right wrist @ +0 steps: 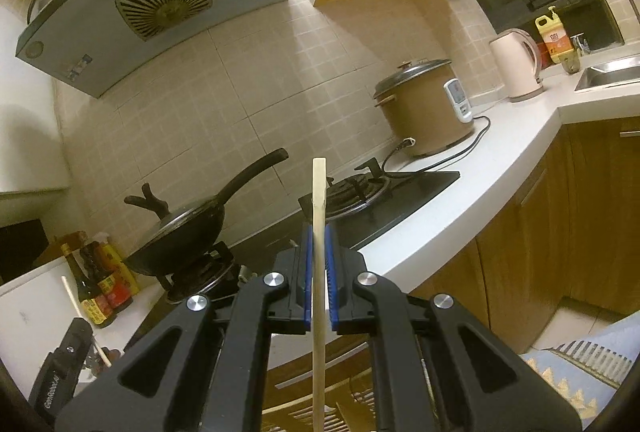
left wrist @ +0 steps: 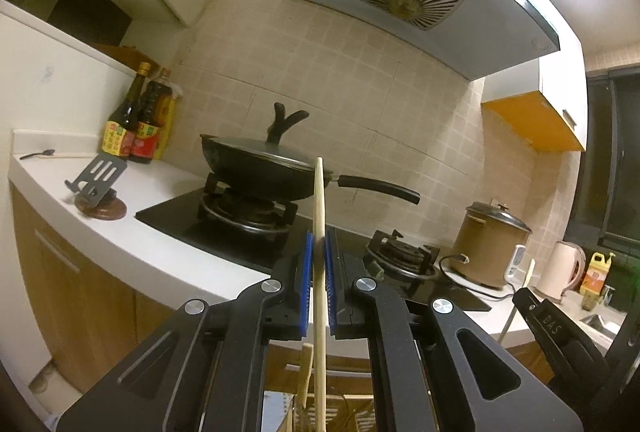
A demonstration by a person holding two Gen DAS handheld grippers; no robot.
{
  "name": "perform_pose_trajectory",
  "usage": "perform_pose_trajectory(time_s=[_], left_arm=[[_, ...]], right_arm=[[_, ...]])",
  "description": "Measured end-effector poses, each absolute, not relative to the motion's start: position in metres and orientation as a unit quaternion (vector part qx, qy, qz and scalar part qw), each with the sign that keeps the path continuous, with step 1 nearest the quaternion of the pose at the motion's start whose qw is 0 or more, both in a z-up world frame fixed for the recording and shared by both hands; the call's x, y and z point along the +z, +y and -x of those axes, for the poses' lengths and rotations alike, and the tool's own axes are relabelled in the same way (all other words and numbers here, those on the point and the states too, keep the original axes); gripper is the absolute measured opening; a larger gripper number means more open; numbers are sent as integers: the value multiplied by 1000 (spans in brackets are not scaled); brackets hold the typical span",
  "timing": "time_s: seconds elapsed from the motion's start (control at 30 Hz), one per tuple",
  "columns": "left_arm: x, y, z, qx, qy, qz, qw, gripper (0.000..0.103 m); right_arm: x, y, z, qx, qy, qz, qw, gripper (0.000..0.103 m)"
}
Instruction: Organize utensils
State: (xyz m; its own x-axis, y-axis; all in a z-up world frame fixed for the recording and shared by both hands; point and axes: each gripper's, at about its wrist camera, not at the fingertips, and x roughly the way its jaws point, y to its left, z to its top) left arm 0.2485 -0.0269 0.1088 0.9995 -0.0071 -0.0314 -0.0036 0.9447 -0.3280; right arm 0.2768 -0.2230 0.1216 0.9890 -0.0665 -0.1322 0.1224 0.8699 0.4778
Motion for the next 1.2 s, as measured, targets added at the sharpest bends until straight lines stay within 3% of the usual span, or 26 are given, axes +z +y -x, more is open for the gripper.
perform_pose_trajectory(time_s=[0.17,0.23,0.3,0.4,0.47,0.53,0.63,0.83,0.9,0.93,1.03,1.2], left_arm=[[106,-29,-248,-9,26,159,987,6],[108,-29,-245,-15,28,153,988,11],[110,-29,-239,-18,29,146,989,25],[115,-25,-227,-26,31,141,989,36],[120,-24,-217,-31,35,134,990,36],[127,-20,-204,-37,36,132,990,40],[136,-15,-186,-55,45,134,988,49],[149,-17,-150,-74,89,117,986,54],[152,-16,-136,-82,105,129,983,64],[152,-16,-130,-83,110,131,982,65],[143,-23,-103,-66,132,111,983,67],[114,-38,-71,-31,154,68,985,71]], right_arm=[[115,-223,-270,-41,60,-247,966,5],[114,-225,-266,-29,72,-251,965,6],[114,-229,-263,-17,88,-257,962,8],[115,-237,-252,-6,105,-267,958,19],[120,-244,-240,-2,107,-270,957,30],[128,-249,-224,2,107,-266,958,33],[138,-254,-200,0,103,-251,962,50],[159,-256,-149,28,92,-213,972,51],[162,-255,-136,34,99,-198,975,51],[162,-254,-128,38,105,-190,976,54],[160,-252,-102,25,111,-159,981,80],[151,-248,-66,14,95,-123,988,82]])
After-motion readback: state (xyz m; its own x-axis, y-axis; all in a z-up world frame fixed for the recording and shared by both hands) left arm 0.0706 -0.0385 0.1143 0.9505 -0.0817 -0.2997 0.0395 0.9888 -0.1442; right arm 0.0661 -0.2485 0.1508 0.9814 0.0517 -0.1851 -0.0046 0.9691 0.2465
